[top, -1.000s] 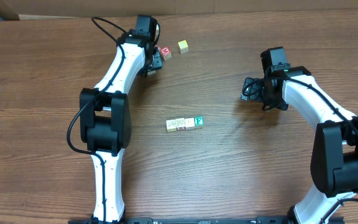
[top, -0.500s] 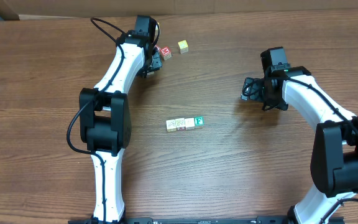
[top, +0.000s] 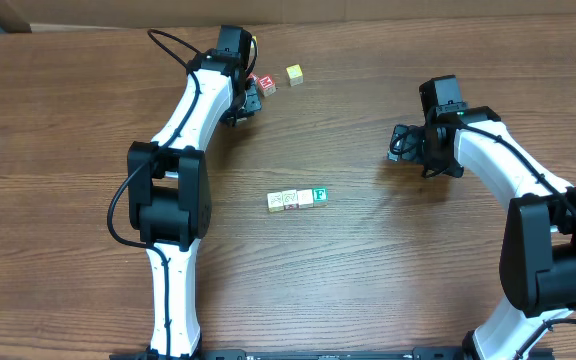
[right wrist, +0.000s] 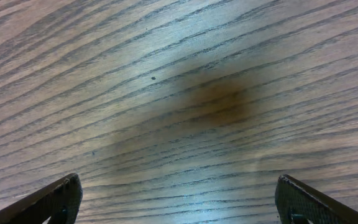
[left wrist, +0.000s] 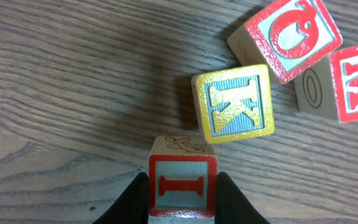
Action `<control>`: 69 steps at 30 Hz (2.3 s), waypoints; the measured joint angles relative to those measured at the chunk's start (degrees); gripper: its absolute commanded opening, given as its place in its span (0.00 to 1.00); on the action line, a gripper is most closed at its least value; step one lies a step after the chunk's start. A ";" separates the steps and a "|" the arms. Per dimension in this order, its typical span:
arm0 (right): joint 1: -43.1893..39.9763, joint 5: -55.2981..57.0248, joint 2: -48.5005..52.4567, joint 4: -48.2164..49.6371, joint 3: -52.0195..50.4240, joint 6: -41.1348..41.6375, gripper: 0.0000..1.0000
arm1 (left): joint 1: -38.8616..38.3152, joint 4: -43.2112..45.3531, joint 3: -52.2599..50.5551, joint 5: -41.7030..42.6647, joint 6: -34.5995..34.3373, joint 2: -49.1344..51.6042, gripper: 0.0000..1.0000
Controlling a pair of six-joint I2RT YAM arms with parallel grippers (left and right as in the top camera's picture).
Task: Flip 5 blocks
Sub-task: 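Lower the left gripper onto a cluster block and grasp it, then carry the red-letter I block with the left gripper to the row's left end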
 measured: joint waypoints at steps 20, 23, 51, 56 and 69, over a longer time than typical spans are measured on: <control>0.02 0.00 0.00 -0.02 0.00 0.00 1.00 | 0.00 -16.15 1.62 4.46 2.67 -10.36 0.09; 0.02 -0.02 0.00 -0.02 0.00 -0.02 1.00 | 0.00 -22.25 2.08 5.44 2.75 -16.33 0.09; 0.02 0.00 0.00 0.02 0.00 0.00 1.00 | -4.20 -38.93 -10.93 6.05 4.00 -24.76 0.05; 0.00 0.00 0.00 0.00 0.00 0.00 1.00 | -5.77 -30.88 -19.02 6.08 2.47 -24.76 0.05; 0.00 -0.02 0.00 -0.07 0.00 0.02 1.00 | -6.14 -10.95 -35.71 7.69 -2.08 -24.76 0.05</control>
